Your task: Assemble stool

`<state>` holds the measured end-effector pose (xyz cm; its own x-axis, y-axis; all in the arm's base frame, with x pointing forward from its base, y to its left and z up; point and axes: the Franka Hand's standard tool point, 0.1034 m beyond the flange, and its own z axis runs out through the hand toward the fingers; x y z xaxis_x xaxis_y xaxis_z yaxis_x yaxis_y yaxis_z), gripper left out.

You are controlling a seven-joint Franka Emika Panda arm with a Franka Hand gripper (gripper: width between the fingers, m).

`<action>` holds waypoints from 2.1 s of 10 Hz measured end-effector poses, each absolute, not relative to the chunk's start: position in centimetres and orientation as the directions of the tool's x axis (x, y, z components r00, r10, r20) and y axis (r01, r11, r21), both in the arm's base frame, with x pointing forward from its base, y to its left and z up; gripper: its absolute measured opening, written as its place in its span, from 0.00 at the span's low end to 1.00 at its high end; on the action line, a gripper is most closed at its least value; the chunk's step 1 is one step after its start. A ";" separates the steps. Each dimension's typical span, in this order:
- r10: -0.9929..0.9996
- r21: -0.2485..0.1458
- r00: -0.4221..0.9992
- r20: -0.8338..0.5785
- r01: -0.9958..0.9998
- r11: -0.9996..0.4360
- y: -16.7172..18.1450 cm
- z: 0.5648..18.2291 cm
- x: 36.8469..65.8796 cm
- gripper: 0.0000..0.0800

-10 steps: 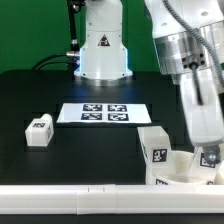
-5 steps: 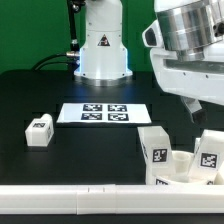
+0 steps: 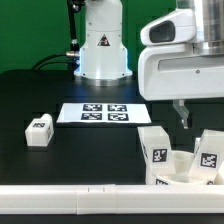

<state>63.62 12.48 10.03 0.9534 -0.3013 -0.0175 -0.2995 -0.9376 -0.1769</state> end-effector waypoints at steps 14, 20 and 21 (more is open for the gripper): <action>0.941 0.092 0.334 0.055 0.937 -0.337 12.8 7.0 64.2 0.81; 0.846 0.081 0.527 0.079 0.843 -0.532 12.7 6.5 64.2 0.42; 0.791 0.073 0.606 0.087 0.788 -0.612 12.6 6.5 64.2 0.42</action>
Offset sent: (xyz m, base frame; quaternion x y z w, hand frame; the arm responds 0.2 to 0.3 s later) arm 0.0000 0.0000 0.0000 0.0000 0.0000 -0.1938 0.9810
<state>64.20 12.65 6.51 0.6059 0.7908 0.0870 0.7878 -0.6116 0.0730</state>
